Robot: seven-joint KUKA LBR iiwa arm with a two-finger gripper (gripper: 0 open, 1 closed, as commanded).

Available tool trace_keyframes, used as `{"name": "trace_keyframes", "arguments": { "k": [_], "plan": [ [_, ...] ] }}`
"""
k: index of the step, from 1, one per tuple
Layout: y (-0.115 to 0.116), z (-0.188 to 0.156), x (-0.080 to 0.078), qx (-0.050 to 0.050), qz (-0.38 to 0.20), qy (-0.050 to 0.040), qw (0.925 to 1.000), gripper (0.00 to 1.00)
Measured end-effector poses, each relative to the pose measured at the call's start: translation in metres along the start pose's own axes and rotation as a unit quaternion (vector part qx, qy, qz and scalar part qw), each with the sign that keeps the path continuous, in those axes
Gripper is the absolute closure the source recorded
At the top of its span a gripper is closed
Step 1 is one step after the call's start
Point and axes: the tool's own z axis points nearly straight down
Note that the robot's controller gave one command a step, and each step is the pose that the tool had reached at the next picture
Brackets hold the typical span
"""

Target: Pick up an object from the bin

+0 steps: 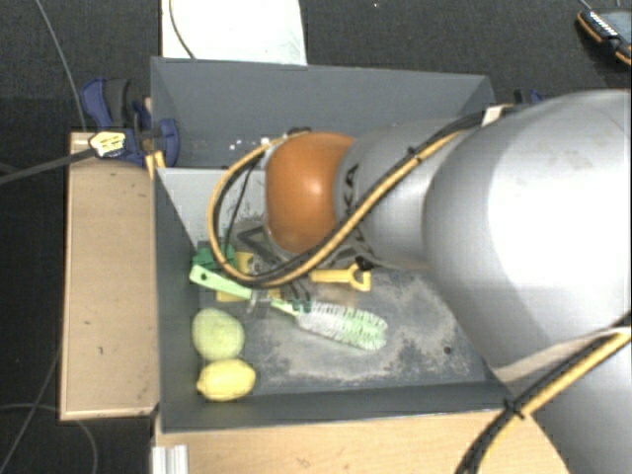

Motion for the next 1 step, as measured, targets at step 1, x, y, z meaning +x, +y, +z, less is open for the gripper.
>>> {"name": "trace_keyframes", "arguments": {
  "k": [1],
  "plan": [
    [0.0000,0.0000,0.0000,0.000,0.000,0.0000,1.0000,1.00]
  ]
}}
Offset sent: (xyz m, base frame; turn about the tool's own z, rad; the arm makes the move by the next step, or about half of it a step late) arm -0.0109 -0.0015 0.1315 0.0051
